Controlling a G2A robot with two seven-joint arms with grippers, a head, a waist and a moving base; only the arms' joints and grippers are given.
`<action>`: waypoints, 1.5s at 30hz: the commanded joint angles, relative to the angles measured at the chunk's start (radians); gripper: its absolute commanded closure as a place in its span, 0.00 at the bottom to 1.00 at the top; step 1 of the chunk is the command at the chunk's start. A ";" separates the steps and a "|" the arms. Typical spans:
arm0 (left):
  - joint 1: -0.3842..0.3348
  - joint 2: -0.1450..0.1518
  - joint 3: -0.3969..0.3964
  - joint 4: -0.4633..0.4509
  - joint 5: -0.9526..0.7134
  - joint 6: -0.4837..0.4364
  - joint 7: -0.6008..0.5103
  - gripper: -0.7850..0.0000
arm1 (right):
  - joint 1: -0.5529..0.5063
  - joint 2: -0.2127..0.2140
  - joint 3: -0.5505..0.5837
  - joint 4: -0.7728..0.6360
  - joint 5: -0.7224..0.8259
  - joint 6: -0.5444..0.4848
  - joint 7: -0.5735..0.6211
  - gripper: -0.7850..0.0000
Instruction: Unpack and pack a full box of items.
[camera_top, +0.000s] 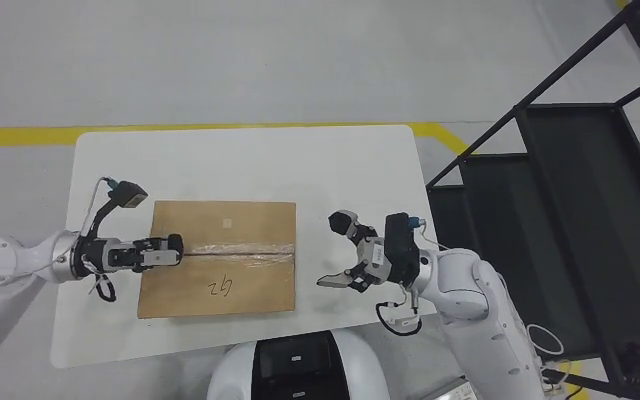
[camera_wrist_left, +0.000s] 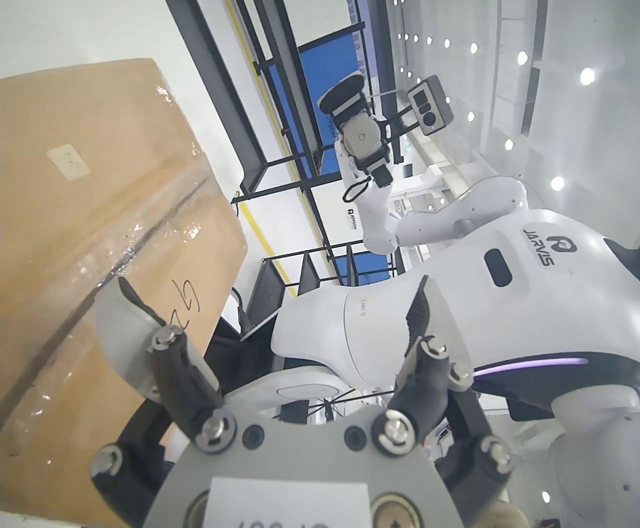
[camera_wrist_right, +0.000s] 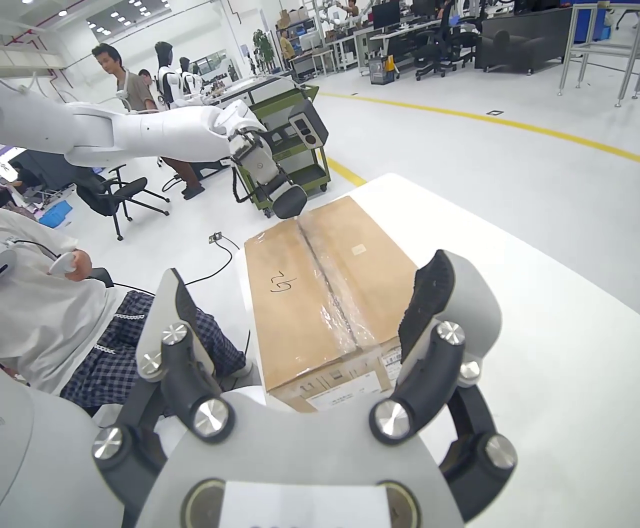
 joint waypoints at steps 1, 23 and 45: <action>-0.032 -0.025 0.032 0.030 0.016 0.014 0.007 0.00 | -0.002 0.003 0.000 0.002 -0.001 -0.001 -0.006 0.00; -0.135 -0.125 0.092 0.234 0.118 0.063 -0.102 0.00 | 0.042 0.028 -0.085 0.046 -0.005 0.017 -0.020 0.00; 0.135 -0.014 -0.233 0.306 -0.064 -0.034 -0.005 0.00 | 0.471 -0.038 -0.616 0.358 0.334 0.244 0.183 0.00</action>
